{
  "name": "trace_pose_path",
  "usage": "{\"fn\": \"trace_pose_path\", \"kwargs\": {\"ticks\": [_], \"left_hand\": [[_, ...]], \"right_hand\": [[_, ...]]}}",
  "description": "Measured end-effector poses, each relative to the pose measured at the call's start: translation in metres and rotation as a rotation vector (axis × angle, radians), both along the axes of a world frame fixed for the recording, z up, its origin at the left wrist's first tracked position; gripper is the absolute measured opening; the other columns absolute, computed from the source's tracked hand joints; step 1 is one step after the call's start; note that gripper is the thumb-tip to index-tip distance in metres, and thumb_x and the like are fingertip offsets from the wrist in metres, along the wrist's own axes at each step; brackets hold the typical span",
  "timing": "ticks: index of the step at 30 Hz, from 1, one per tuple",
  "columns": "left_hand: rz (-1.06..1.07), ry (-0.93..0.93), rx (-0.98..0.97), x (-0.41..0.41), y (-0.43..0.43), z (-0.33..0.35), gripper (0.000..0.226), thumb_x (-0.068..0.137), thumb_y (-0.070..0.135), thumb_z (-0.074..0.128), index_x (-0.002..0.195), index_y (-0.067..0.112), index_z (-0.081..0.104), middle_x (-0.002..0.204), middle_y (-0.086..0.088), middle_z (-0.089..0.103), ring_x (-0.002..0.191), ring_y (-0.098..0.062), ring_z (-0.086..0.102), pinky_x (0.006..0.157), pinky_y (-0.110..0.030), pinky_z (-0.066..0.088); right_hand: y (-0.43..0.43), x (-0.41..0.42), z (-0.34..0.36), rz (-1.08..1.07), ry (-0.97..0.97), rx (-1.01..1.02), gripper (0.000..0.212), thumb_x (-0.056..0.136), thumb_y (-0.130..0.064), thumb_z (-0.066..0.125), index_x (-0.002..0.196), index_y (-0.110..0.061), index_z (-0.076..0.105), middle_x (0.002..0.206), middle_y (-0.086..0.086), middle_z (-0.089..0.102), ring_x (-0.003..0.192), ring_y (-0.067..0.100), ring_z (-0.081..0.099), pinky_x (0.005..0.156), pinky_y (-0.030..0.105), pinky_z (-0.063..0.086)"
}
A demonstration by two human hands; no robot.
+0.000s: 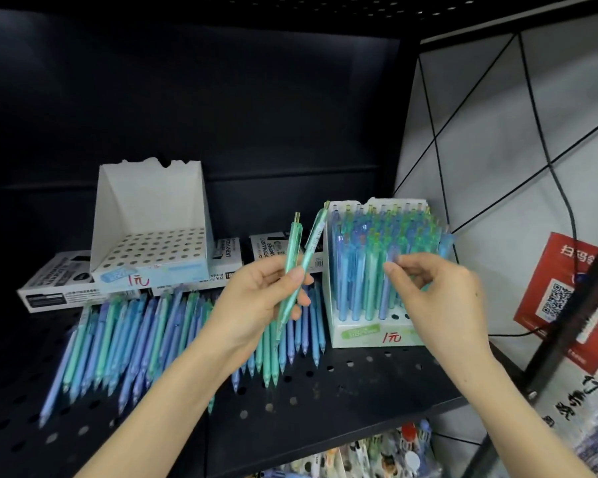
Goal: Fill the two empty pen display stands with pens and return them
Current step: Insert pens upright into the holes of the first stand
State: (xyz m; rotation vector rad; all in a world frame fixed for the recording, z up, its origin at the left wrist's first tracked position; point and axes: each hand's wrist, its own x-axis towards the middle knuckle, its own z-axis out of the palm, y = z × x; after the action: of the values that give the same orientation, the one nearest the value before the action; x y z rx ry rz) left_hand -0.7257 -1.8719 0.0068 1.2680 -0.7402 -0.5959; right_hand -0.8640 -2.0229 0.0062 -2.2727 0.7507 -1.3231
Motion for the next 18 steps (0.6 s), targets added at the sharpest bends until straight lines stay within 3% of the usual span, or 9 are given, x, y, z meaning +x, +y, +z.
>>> {"fn": "trace_pose_path", "kwargs": {"ticks": [4, 7, 11, 15, 18], "left_hand": [[-0.036, -0.051, 0.029, -0.004, 0.001, 0.002, 0.026, 0.075, 0.022, 0.063, 0.097, 0.007, 0.067, 0.069, -0.001, 0.065, 0.056, -0.014, 0.056, 0.056, -0.023, 0.049], [-0.103, -0.044, 0.031, -0.009, 0.003, 0.005, 0.029, 0.074, 0.018, 0.064, 0.101, 0.009, 0.067, 0.070, 0.000, 0.067, 0.054, -0.012, 0.058, 0.055, -0.021, 0.050], [-0.201, -0.103, 0.040, -0.018, 0.006, 0.008, 0.027, 0.073, 0.015, 0.065, 0.099, 0.008, 0.067, 0.065, -0.002, 0.067, 0.050, -0.011, 0.059, 0.053, -0.020, 0.051], [-0.248, -0.140, 0.048, -0.023, 0.008, 0.009, 0.024, 0.072, 0.015, 0.065, 0.095, 0.009, 0.067, 0.065, -0.005, 0.068, 0.052, -0.013, 0.063, 0.053, -0.021, 0.052], [-0.196, -0.109, 0.032, -0.022, 0.006, 0.006, 0.027, 0.072, 0.015, 0.065, 0.099, 0.012, 0.068, 0.079, -0.007, 0.072, 0.067, -0.018, 0.069, 0.062, -0.023, 0.056]], "right_hand": [[0.003, -0.003, 0.005, -0.090, 0.038, -0.118, 0.028, 0.082, -0.037, 0.066, 0.101, -0.016, 0.070, 0.073, -0.014, 0.061, 0.058, 0.003, 0.047, 0.059, 0.023, 0.041], [0.019, -0.005, 0.014, -0.089, -0.083, -0.206, 0.036, 0.082, -0.050, 0.061, 0.098, -0.020, 0.069, 0.071, -0.013, 0.060, 0.056, 0.002, 0.044, 0.055, 0.017, 0.036], [0.039, 0.003, 0.025, 0.196, -0.153, 0.146, 0.041, 0.074, -0.059, 0.060, 0.090, -0.022, 0.069, 0.066, -0.012, 0.062, 0.061, 0.005, 0.056, 0.060, 0.020, 0.047], [0.038, 0.008, 0.034, 0.361, -0.129, 0.407, 0.034, 0.079, -0.039, 0.067, 0.071, -0.006, 0.066, 0.056, 0.003, 0.064, 0.044, 0.003, 0.050, 0.047, 0.013, 0.039], [0.031, -0.005, 0.041, 0.462, -0.164, 0.568, 0.024, 0.084, -0.027, 0.065, 0.067, -0.009, 0.064, 0.053, 0.002, 0.061, 0.041, 0.007, 0.044, 0.040, 0.014, 0.035]]}}
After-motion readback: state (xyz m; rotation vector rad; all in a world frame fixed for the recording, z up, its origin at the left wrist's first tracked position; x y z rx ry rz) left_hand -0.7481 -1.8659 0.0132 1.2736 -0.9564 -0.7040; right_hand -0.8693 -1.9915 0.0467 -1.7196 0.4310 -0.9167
